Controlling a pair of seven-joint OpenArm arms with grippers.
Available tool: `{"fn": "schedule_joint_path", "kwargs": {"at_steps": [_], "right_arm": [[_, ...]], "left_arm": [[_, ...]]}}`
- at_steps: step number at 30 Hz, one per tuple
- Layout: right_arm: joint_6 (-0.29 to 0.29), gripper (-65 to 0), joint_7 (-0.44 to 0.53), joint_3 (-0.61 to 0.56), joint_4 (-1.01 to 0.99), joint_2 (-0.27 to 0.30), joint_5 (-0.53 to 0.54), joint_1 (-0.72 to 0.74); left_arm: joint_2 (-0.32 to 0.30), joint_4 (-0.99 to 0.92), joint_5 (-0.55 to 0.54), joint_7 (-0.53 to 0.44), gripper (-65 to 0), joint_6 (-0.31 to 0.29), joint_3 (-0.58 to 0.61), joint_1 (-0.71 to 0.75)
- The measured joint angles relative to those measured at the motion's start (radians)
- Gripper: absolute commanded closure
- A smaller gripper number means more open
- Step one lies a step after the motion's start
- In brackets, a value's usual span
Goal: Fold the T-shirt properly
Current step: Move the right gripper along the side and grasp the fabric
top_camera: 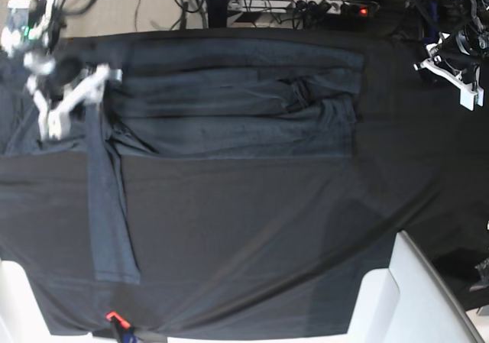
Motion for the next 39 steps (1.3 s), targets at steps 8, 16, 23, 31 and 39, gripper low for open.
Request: {"fn": "schedule_joint_path", "kwargs": {"at_steps": [8, 16, 23, 31, 39], "right_arm": [[-0.009, -35.6, -0.093, -0.005, -0.589, 0.099, -0.007, 0.555], [-0.012, -35.9, 0.129, -0.01, -1.141, 0.142, -0.009, 0.835], [-0.016, -35.9, 0.343, -0.2, -1.372, 0.148, 0.001, 0.885], [-0.027, -35.3, 0.374, -0.21, -1.368, 0.115, 0.0, 0.878], [-0.022, 0.0, 0.37, -0.211, -1.368, 0.088, 0.005, 0.878]], "left_arm": [[0.008, 0.0, 0.002, -0.004, 0.0, 0.0, -0.003, -0.002], [0.018, 0.0, 0.005, -0.003, 0.0, 0.0, -0.007, 0.008], [0.02, 0.0, 0.003, -0.005, 0.0, 0.0, -0.006, 0.005], [0.02, 0.0, 0.001, -0.005, 0.0, 0.0, -0.005, 0.002], [0.021, 0.0, 0.003, -0.005, 0.0, 0.0, -0.003, 0.002]]}}
